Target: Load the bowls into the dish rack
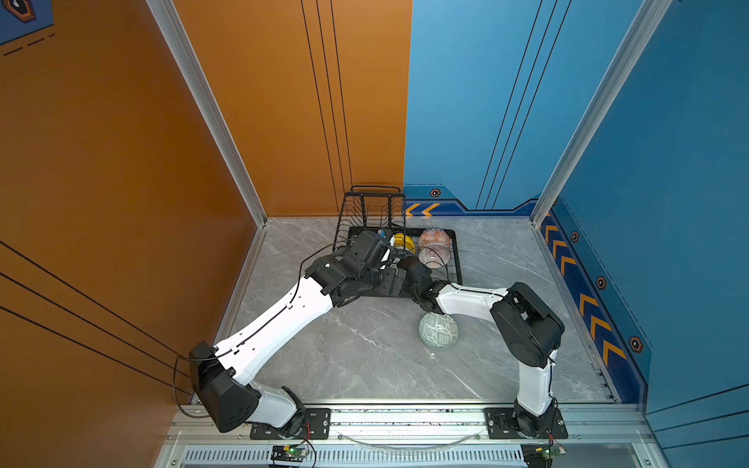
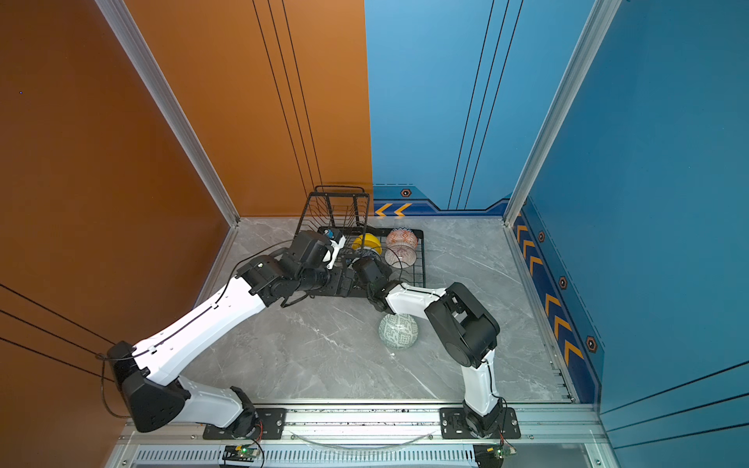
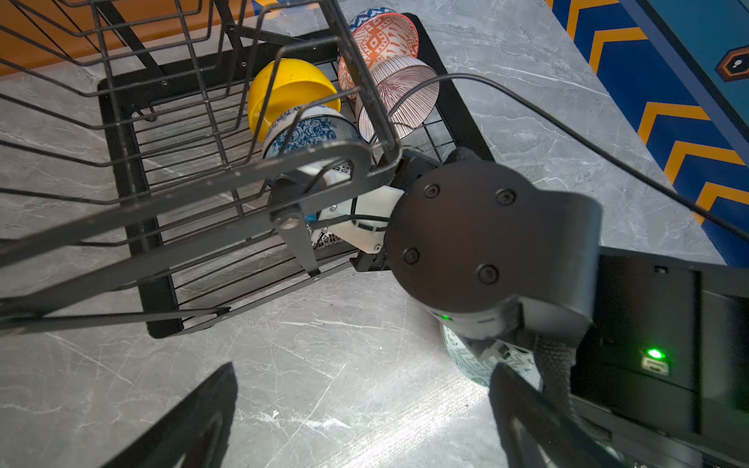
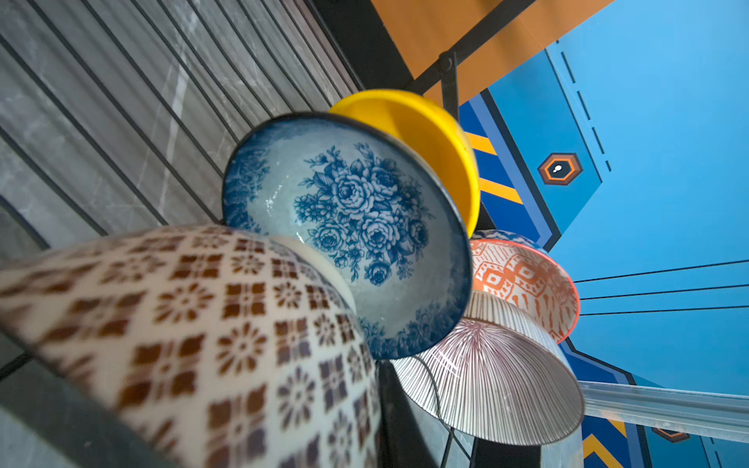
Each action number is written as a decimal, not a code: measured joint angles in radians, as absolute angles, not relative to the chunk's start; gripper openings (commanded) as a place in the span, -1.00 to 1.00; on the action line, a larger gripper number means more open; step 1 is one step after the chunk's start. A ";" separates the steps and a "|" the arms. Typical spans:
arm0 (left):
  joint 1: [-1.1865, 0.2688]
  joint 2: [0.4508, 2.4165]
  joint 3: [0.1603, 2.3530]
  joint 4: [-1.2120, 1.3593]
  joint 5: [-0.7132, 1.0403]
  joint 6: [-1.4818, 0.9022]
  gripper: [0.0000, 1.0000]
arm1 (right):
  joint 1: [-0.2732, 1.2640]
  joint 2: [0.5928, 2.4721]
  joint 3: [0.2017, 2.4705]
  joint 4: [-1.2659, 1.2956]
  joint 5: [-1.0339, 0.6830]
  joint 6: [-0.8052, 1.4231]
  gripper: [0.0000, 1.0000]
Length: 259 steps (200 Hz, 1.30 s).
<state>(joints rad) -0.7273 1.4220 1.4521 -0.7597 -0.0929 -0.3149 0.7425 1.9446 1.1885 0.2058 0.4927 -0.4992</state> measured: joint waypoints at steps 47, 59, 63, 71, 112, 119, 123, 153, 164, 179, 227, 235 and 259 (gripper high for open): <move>-0.727 1.422 1.452 -0.760 -0.093 -0.315 0.96 | 0.743 1.931 1.188 0.175 0.493 -0.496 -0.41; -0.727 1.421 1.452 -0.760 -0.093 -0.315 0.96 | 0.743 1.930 1.188 0.173 0.493 -0.495 -0.33; -0.727 1.421 1.451 -0.760 -0.093 -0.315 0.96 | 0.742 1.929 1.188 0.172 0.493 -0.496 -0.29; -0.727 1.421 1.450 -0.760 -0.093 -0.315 0.96 | 0.742 1.927 1.188 0.170 0.494 -0.496 -0.21; -0.727 1.421 1.445 -0.760 -0.093 -0.315 0.96 | 0.744 1.893 1.188 0.155 0.493 -0.493 0.12; -0.727 1.421 1.445 -0.760 -0.093 -0.315 0.96 | 0.744 1.885 1.188 0.155 0.493 -0.493 0.19; -0.727 1.421 1.445 -0.760 -0.093 -0.315 0.96 | 0.744 1.881 1.188 0.155 0.493 -0.496 0.23; -0.727 1.421 1.445 -0.760 -0.093 -0.315 0.96 | 0.746 1.862 1.187 0.140 0.493 -0.497 0.63; -0.727 1.421 1.445 -0.760 -0.093 -0.315 0.96 | 0.746 1.861 1.183 0.140 0.493 -0.497 0.74; -0.727 1.421 1.445 -0.760 -0.093 -0.315 0.96 | 0.746 1.852 1.176 0.137 0.494 -0.499 0.82; -0.727 1.421 1.445 -0.760 -0.093 -0.315 0.96 | 0.748 1.818 1.158 0.112 0.499 -0.505 0.97; -0.727 1.421 1.445 -0.760 -0.093 -0.315 0.96 | 0.748 1.811 1.156 0.109 0.502 -0.509 1.00; -0.727 1.421 1.445 -0.760 -0.093 -0.315 0.96 | 0.749 1.795 1.150 0.089 0.520 -0.527 1.00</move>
